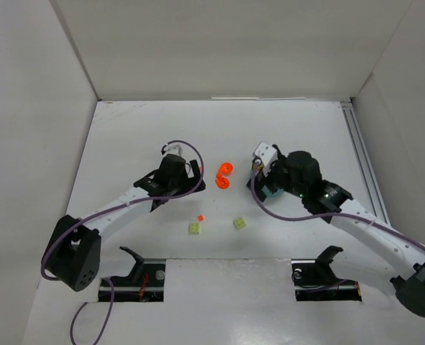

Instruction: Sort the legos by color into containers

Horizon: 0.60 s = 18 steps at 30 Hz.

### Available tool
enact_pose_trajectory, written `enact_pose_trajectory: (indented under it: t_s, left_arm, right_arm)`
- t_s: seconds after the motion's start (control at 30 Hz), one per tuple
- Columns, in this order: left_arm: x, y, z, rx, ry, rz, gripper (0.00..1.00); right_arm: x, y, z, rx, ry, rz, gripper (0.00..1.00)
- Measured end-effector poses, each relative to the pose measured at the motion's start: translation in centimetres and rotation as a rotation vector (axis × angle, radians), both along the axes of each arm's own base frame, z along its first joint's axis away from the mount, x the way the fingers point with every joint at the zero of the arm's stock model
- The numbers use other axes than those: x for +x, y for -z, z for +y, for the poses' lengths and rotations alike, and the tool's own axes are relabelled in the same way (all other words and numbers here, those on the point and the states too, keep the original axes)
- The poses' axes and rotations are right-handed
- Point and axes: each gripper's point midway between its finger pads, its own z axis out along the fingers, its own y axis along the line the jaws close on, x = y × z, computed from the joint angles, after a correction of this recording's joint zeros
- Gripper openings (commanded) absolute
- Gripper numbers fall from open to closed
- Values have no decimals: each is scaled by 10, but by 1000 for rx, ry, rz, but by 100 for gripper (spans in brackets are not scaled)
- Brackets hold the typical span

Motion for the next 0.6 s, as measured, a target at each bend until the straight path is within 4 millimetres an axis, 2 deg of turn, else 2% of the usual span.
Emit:
enact_pose_trajectory:
  t_s: [0.1, 0.17, 0.27, 0.3, 0.33, 0.43, 0.6]
  left_arm:
    - [-14, 5, 10, -16, -40, 17, 100]
    - [-24, 7, 17, -33, -65, 16, 100]
    - [-37, 10, 26, -55, -100, 12, 100]
    - [-41, 11, 29, -60, -111, 13, 100]
    - [-44, 11, 31, -66, -119, 12, 100]
    - [-46, 9, 34, -78, -135, 7, 100]
    - [-46, 9, 37, -72, -152, 7, 100]
  right_arm:
    - [-31, 27, 32, -57, -88, 70, 100]
    - [-49, 52, 46, -112, -119, 127, 100]
    - [-68, 93, 56, -194, -134, 211, 100]
    - [-70, 99, 56, -201, -124, 227, 100]
    - [-77, 118, 55, -242, -128, 267, 100]
    - [-80, 143, 51, -288, -84, 323, 98]
    - [-76, 162, 53, -306, -26, 358, 94]
